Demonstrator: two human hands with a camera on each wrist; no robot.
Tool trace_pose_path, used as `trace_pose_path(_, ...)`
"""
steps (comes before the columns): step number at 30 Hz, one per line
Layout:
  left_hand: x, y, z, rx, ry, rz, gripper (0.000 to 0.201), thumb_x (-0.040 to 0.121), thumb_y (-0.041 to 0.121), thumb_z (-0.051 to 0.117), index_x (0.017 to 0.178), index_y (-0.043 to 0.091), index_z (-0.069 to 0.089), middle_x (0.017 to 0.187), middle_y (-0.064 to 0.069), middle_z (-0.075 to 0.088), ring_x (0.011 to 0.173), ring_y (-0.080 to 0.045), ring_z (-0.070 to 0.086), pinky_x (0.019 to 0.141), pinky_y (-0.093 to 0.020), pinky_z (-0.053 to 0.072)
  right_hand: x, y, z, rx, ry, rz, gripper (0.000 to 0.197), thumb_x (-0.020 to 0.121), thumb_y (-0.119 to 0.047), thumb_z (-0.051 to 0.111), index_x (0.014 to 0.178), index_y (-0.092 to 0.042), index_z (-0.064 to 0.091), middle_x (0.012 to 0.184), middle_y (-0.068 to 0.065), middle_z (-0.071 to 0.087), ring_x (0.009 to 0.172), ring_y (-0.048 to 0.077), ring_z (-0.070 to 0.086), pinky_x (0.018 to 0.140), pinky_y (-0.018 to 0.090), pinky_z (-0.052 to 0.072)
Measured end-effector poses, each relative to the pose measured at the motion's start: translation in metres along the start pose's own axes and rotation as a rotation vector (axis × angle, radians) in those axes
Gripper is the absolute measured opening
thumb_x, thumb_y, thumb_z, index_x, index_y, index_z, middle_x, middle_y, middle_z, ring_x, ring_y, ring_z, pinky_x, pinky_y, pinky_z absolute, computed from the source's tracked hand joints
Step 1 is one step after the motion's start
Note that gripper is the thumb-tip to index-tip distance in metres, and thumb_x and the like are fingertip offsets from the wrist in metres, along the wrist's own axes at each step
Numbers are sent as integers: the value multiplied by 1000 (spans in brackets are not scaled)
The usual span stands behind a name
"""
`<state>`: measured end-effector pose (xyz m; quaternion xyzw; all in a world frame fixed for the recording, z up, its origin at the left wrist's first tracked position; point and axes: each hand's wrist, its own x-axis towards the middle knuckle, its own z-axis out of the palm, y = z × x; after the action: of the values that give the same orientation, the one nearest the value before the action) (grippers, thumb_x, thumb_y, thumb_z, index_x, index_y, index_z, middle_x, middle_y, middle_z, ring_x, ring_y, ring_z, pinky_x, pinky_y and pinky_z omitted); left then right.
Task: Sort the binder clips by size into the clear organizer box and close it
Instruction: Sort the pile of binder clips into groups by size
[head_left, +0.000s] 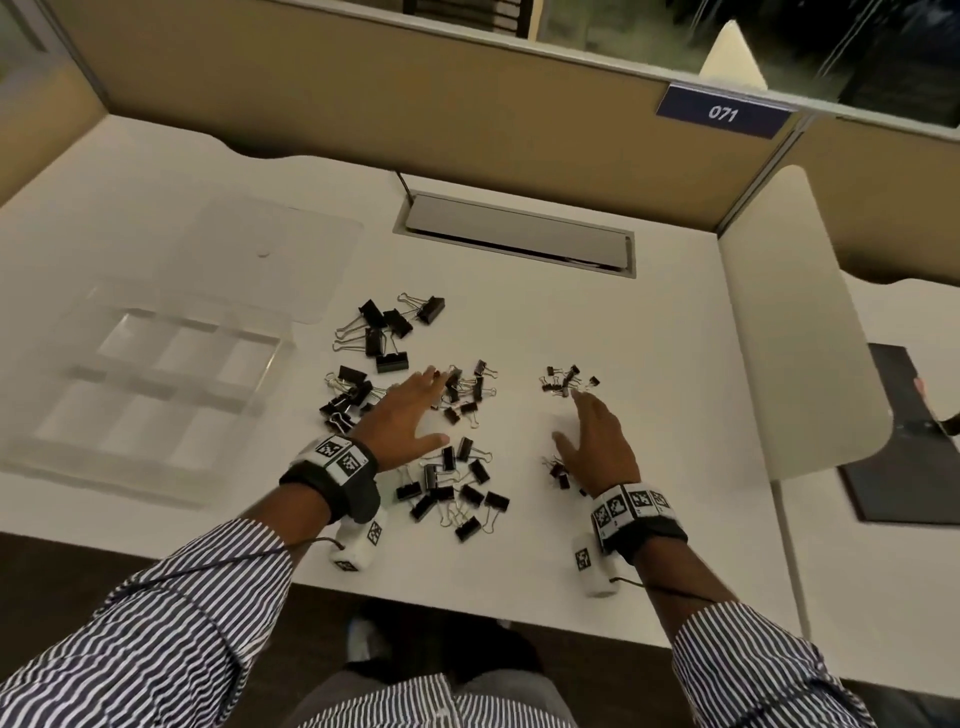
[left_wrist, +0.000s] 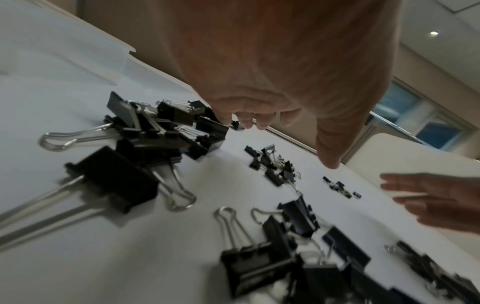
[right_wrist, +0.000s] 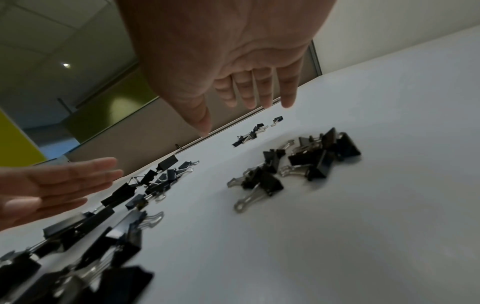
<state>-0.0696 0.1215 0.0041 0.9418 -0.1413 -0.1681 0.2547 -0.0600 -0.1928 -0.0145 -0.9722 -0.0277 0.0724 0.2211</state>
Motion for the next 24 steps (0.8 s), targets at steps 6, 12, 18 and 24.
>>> trace_pose_path(6, -5, -11, 13, 112, -87, 93, 93, 93, 52, 53, 154, 22, -12, 162, -4, -14, 150, -20, -11, 122, -43, -2, -33, -27, 11, -50, 73, 39, 79, 93, -43, 59, 156, -17, 19, 160, 11, 25, 146, 26, 24, 117, 39, 27)
trace_pose_path(12, 5, 5, 27, 92, -88, 130, 95, 91, 53, 54, 155, 24, -10, 163, -3, -14, 150, -19, -13, 122, -45, -3, -51, -28, 12, -93, 41, 48, 78, 93, -47, 56, 156, -19, 19, 161, 8, 21, 147, 24, 20, 118, 39, 24)
trace_pose_path(18, 28, 28, 36, 105, -86, 171, 93, 91, 52, 54, 156, 25, -7, 163, -2, -14, 150, -20, -12, 122, -43, -3, -49, -9, -4, -83, 51, 83, 77, 94, -47, 56, 156, -22, 18, 162, 5, 19, 148, 23, 18, 117, 40, 26)
trace_pose_path(24, 62, 59, 41, 175, -87, 162, 88, 95, 49, 52, 156, 21, -5, 163, -4, -10, 151, -21, -9, 122, -44, 2, -28, 14, -17, -29, 43, 86, 76, 93, -44, 57, 155, -24, 19, 161, 3, 21, 148, 20, 18, 115, 38, 29)
